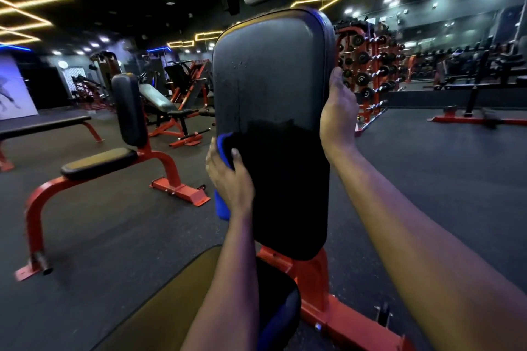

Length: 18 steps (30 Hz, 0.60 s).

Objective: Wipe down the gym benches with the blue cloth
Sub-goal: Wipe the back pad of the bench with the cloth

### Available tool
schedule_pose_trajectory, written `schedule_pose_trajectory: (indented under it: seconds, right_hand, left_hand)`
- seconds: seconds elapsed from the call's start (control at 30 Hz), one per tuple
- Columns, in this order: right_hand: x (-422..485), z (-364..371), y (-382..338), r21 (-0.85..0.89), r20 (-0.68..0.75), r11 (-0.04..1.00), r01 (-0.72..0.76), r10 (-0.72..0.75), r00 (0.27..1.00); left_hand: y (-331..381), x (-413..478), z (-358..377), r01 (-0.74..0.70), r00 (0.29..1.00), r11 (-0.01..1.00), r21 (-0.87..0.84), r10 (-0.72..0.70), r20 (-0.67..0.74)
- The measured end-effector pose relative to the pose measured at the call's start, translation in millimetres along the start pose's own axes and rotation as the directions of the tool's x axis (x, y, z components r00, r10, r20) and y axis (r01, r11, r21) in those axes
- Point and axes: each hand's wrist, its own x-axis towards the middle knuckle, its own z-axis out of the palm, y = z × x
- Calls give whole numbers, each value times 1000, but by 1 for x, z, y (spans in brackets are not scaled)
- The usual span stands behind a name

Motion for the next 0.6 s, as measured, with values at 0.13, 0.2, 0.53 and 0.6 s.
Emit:
schedule_pose_trajectory:
  seconds: [0.13, 0.2, 0.53, 0.6]
  right_hand:
    - [-1, 1, 0, -18, 11, 1000, 1, -1, 1000]
    - [0, 0, 1, -15, 2, 1000, 0, 0, 1000]
    - [-3, 1, -3, 15, -34, 1000, 23, -22, 999]
    - [-3, 1, -3, 15, -39, 1000, 26, -25, 999]
  left_hand:
    - [-5, -20, -2, -95, 994, 994, -45, 97, 45]
    - [-22, -44, -9, -72, 995, 995, -62, 76, 67]
    - [2, 1, -1, -160, 985, 984, -73, 164, 56]
    - [-21, -34, -13, -178, 978, 980, -91, 187, 96]
